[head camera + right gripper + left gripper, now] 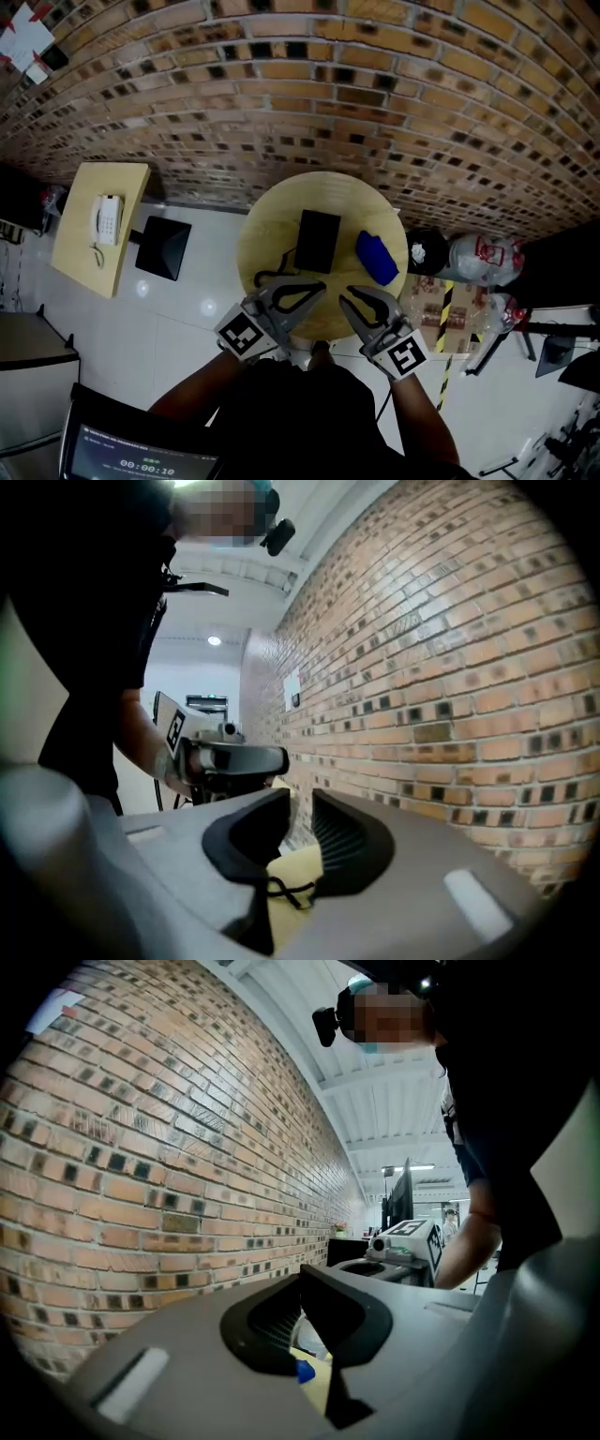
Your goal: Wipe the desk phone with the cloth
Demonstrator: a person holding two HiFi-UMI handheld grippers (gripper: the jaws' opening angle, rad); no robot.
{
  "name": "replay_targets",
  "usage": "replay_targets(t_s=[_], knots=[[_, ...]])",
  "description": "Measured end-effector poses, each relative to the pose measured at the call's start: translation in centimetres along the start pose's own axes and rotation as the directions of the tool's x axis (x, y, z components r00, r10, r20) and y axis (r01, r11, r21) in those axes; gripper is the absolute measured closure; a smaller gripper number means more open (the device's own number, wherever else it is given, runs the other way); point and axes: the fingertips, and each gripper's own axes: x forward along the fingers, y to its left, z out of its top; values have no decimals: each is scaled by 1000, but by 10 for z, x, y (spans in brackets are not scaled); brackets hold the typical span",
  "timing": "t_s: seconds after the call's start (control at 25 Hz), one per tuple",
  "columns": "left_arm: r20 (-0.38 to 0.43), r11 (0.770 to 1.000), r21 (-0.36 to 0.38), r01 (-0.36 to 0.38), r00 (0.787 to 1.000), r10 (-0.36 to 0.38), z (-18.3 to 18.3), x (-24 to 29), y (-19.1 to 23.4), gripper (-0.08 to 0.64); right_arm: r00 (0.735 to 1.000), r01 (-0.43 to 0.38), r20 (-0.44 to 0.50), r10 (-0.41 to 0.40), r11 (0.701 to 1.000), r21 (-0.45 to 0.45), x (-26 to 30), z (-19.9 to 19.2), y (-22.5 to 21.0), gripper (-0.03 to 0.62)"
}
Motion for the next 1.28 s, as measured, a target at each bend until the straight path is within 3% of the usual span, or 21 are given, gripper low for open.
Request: replay_targets(t_s=[0.12,0.6,1.28], knots=[[12,1000,2,25,1000,-25,5,-18,-13,560,1000,30,5,-30,998,47,-11,7,29,591],[30,994,29,103,994,-104,3,-51,-56,558,996,82,15,-82,996,17,-21,12,78,592],[46,992,53,117,992,-120,8,-61,-59,560,996,73,48,-72,997,-8,-12,31,87,592]])
